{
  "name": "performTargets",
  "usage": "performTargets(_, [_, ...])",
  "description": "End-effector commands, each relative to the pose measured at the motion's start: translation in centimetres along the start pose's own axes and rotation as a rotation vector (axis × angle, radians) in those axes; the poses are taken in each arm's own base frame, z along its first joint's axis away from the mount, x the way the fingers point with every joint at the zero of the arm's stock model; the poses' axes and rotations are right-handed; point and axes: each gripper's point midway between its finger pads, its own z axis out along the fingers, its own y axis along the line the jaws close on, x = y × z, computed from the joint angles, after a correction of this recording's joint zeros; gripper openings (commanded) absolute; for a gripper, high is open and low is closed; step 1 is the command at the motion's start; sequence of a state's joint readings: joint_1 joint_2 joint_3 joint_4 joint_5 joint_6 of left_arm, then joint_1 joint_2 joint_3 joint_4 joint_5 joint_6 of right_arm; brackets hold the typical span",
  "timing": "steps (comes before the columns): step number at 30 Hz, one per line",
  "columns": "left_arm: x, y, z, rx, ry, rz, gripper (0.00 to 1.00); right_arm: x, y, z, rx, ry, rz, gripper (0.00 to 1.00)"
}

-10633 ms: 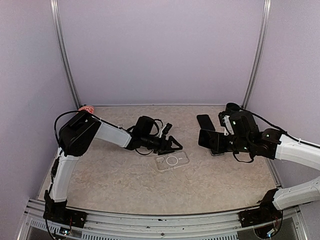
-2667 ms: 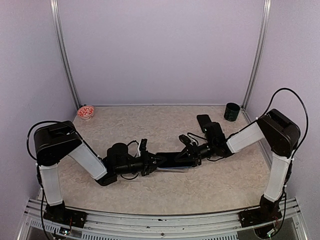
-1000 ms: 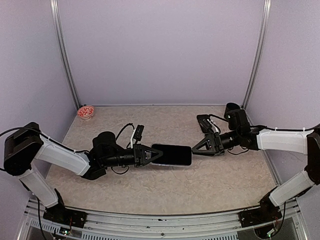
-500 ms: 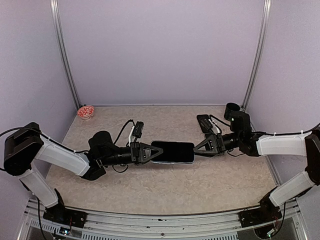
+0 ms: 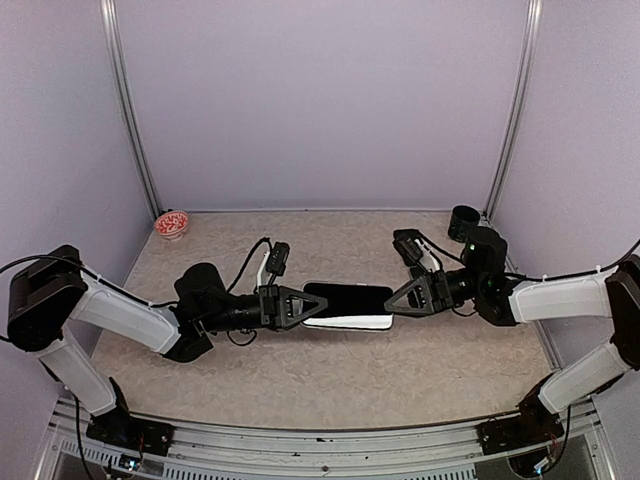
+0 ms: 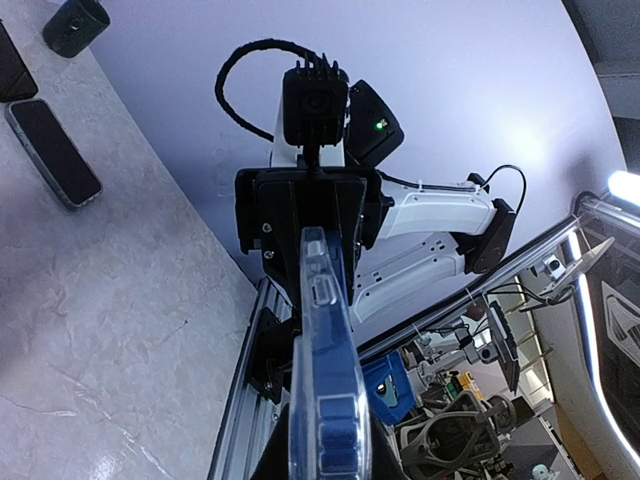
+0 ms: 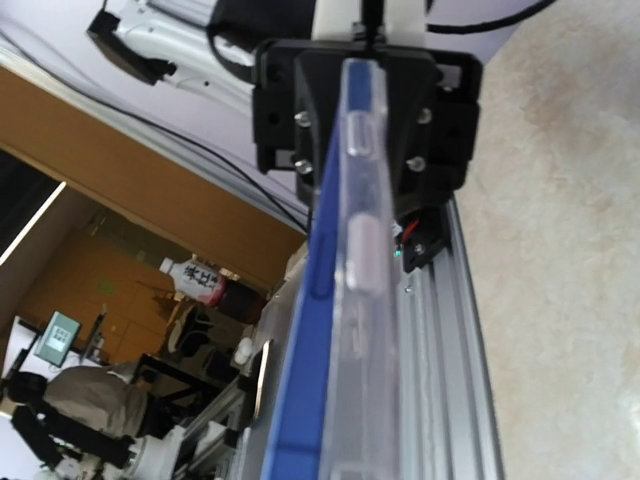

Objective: Put the phone into the phone case
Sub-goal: Press the bottom corners of the phone case.

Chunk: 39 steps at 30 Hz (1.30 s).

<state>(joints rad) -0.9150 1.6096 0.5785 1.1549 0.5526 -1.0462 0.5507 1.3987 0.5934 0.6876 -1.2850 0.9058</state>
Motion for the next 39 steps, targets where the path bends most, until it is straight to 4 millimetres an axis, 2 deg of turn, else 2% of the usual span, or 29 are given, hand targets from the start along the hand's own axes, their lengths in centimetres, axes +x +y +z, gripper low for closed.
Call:
performTargets(1, [-1.3,-1.9,0.0,0.061,-0.048,0.049,0.00,0.5,2.1,0.8,-0.075,0.038,-0.064,0.18])
performTargets(5, [-1.2,-1.8,0.1,0.060,-0.045,0.046,0.00,0.6,2.6,1.1,-0.091,0.046,-0.068,0.06])
performTargets(11, [-0.8,-1.3,0.3,0.042,-0.037,0.034,0.00,0.7,2.2,1.7,-0.089,0.053,-0.048,0.00])
performTargets(14, [-0.8,-0.8,0.4,0.016,-0.032,0.034,0.12,0.6,1.7,1.8,-0.071,0.051,-0.037,0.00])
performTargets(18, [-0.7,0.1,0.4,-0.045,-0.024,0.049,0.22,0.1,1.2,1.9,-0.024,0.049,-0.043,0.00])
performTargets(22, [-0.8,0.6,0.3,-0.090,-0.022,0.062,0.25,-0.6,1.0,1.9,0.028,0.041,-0.060,0.00])
performTargets(24, [-0.7,0.6,0.3,-0.091,-0.017,0.062,0.22,-0.7,0.6,1.8,0.057,0.037,-0.053,0.00])
performTargets(28, [-0.5,0.7,0.4,-0.092,-0.012,0.065,0.02,-1.0,-0.1,1.7,0.112,0.028,-0.054,0.00])
performTargets(33, [-0.2,1.0,0.5,-0.101,0.004,0.075,0.00,-0.7,-1.0,1.4,0.178,0.040,-0.049,0.00])
performTargets(37, [-0.4,0.7,0.0,-0.097,-0.017,0.100,0.00,-0.6,-0.8,1.4,0.179,0.039,-0.049,0.28])
performTargets(39, [-0.7,0.2,-0.3,-0.084,-0.036,0.120,0.00,-0.5,-0.5,1.4,0.162,0.033,-0.048,0.35])
